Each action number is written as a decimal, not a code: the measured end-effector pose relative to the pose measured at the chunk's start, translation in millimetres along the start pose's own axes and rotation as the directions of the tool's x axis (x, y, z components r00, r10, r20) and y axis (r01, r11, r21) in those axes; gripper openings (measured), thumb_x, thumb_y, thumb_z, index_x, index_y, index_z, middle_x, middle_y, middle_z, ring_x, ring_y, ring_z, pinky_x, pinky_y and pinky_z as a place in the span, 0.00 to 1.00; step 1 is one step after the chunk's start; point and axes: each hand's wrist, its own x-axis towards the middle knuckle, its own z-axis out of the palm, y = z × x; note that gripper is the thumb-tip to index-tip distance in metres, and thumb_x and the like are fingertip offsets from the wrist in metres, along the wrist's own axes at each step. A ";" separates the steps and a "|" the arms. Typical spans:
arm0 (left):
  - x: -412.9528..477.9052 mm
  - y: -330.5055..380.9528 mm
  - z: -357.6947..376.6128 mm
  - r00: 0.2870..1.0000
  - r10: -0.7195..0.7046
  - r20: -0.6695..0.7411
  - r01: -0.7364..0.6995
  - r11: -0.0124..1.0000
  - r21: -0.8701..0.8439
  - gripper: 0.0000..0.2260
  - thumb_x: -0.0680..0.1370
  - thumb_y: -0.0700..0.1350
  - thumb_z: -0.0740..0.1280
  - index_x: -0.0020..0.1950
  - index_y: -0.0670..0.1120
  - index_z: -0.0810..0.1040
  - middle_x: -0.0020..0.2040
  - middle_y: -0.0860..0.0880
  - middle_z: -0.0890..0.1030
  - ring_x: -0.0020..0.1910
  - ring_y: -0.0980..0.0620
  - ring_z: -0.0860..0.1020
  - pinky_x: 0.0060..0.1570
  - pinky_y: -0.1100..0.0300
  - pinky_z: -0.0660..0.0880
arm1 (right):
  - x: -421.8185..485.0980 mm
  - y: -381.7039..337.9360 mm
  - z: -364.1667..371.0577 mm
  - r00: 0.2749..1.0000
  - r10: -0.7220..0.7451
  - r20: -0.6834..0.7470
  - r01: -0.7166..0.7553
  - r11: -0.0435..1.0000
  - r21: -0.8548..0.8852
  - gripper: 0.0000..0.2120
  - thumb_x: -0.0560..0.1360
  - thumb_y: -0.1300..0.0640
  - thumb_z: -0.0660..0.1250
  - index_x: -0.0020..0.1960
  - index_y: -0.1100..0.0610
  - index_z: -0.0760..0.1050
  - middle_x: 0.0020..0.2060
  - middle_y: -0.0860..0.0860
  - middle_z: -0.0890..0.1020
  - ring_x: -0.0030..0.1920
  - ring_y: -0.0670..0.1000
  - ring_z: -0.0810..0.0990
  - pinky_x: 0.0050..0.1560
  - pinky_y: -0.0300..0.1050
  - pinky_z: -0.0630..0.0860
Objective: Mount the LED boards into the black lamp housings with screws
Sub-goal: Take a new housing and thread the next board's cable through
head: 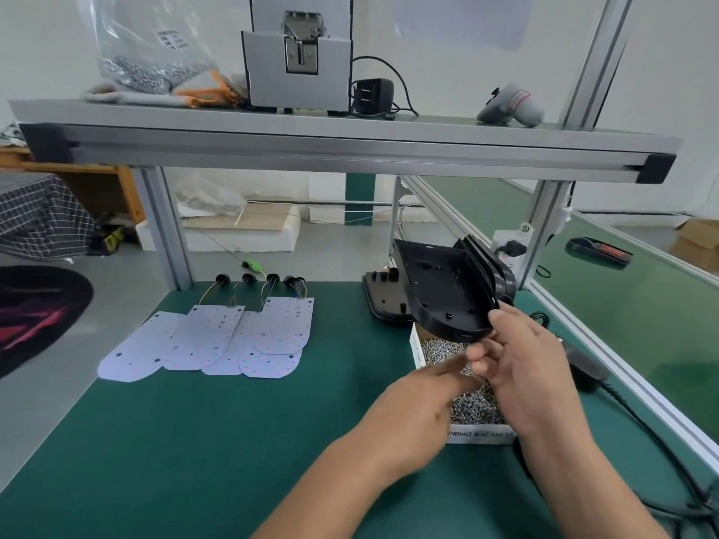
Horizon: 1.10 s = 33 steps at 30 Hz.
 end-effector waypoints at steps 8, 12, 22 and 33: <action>-38.6 -26.2 -38.8 0.734 -0.646 -0.211 0.354 0.627 -0.694 0.16 0.80 0.34 0.59 0.50 0.49 0.84 0.45 0.51 0.88 0.40 0.55 0.86 0.33 0.56 0.82 | -34.9 19.6 23.3 0.979 0.153 0.136 -0.132 0.980 -0.148 0.15 0.83 0.65 0.64 0.69 0.59 0.74 0.47 0.63 0.86 0.30 0.57 0.82 0.26 0.44 0.79; -63.5 -44.5 -59.0 0.639 -0.744 -0.196 0.282 0.463 -0.840 0.11 0.86 0.46 0.58 0.59 0.46 0.80 0.43 0.45 0.87 0.32 0.49 0.82 0.26 0.58 0.74 | -61.1 31.8 26.8 0.951 0.245 0.189 -0.186 0.940 -0.286 0.18 0.83 0.64 0.65 0.71 0.53 0.74 0.47 0.67 0.85 0.33 0.62 0.83 0.29 0.48 0.80; -94.9 -61.9 -74.0 0.719 -0.676 -0.160 0.586 0.713 -0.385 0.27 0.78 0.48 0.60 0.78 0.62 0.66 0.31 0.56 0.75 0.26 0.54 0.75 0.32 0.55 0.79 | -78.7 9.7 29.5 0.763 0.557 0.327 0.010 0.497 -0.868 0.36 0.73 0.37 0.70 0.76 0.35 0.57 0.44 0.53 0.88 0.33 0.59 0.87 0.31 0.44 0.78; -94.8 -45.1 -78.0 0.796 -0.586 -0.151 0.582 0.810 -0.075 0.25 0.73 0.54 0.57 0.71 0.63 0.66 0.36 0.53 0.75 0.38 0.59 0.76 0.35 0.59 0.69 | 117.6 77.6 158.4 0.892 0.258 0.372 0.263 0.373 -0.890 0.12 0.80 0.57 0.63 0.44 0.63 0.79 0.39 0.55 0.86 0.33 0.52 0.82 0.38 0.50 0.76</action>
